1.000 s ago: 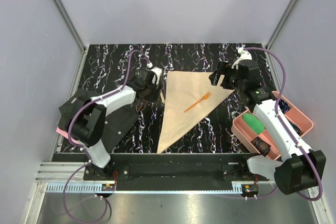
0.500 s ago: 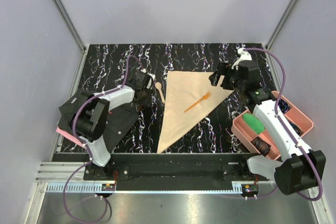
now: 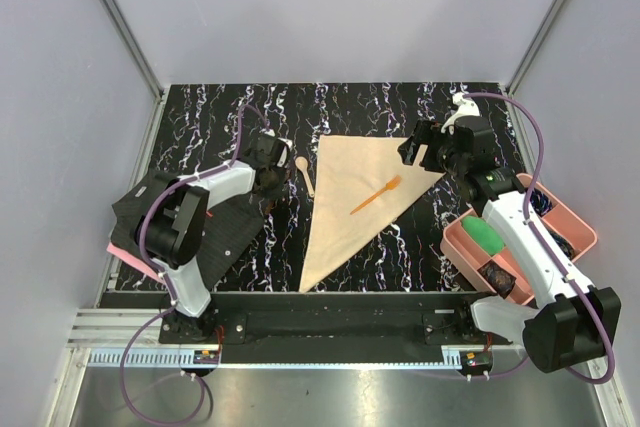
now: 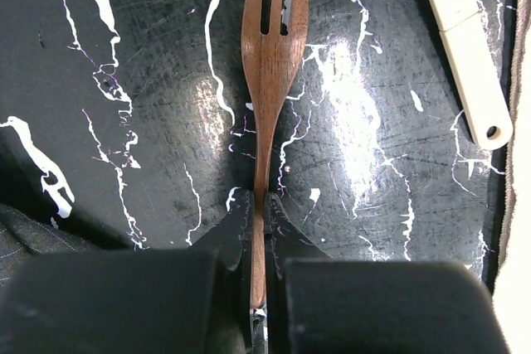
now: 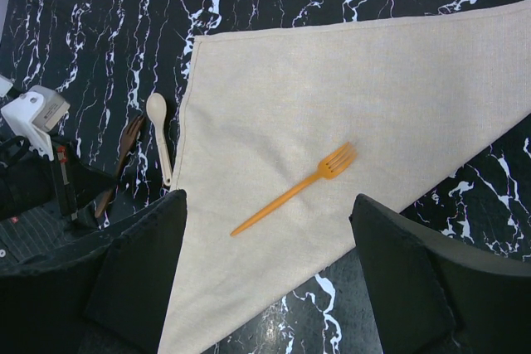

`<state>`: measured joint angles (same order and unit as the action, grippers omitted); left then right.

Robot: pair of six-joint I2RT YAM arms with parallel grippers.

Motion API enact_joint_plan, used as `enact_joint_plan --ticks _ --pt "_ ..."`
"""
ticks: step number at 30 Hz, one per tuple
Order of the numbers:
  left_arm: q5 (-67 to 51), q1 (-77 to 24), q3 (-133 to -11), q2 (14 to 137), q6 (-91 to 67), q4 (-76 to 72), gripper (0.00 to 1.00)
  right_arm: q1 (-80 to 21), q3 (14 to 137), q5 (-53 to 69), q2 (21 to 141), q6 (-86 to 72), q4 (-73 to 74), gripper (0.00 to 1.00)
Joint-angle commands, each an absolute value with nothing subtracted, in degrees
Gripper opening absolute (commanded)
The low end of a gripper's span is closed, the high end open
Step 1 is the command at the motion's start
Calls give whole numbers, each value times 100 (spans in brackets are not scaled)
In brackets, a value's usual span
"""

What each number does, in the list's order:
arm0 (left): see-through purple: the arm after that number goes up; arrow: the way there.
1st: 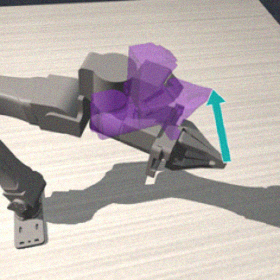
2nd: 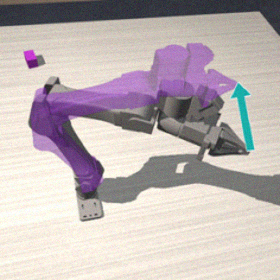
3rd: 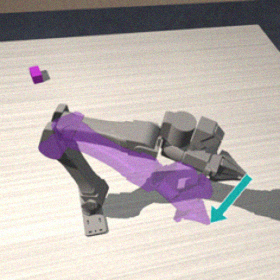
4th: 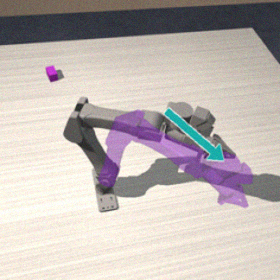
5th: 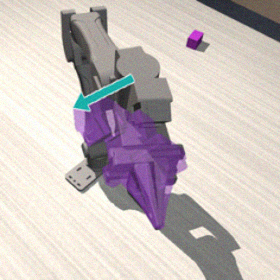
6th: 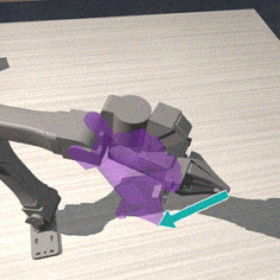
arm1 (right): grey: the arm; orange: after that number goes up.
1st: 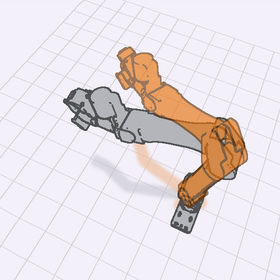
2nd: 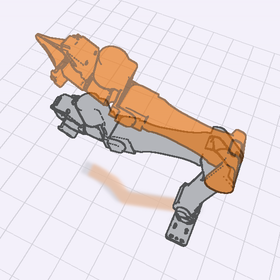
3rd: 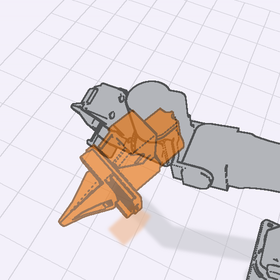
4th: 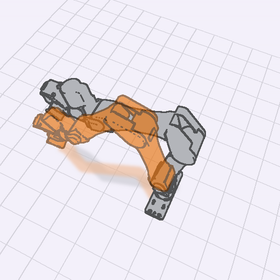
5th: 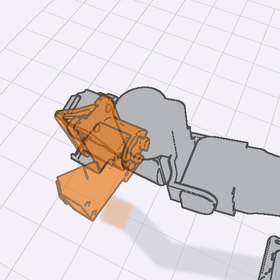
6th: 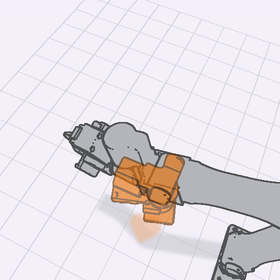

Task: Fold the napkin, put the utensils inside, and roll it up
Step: Grab a utensil with the left arm, then place the utensil onto the napkin

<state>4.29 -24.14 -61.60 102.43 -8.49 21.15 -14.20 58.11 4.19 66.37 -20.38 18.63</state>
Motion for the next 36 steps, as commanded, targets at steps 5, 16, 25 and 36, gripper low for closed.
enact_joint_plan --ticks 5,16,25,36 --pt "87 -2592 -6249 9389 -1046 2224 0 -1406 5818 545 6548 -2048 1635 89" --pt "-430 -3409 -6670 9456 -1503 2014 0 -1406 5810 606 6504 -2092 1626 89" --pt "-1089 -4218 -7838 10703 -1661 1513 0 -1406 5774 589 6284 -2136 1626 89" --pt "-1301 -4702 -8631 11751 -1933 1196 0 -1406 5783 606 6240 -2118 1635 89"
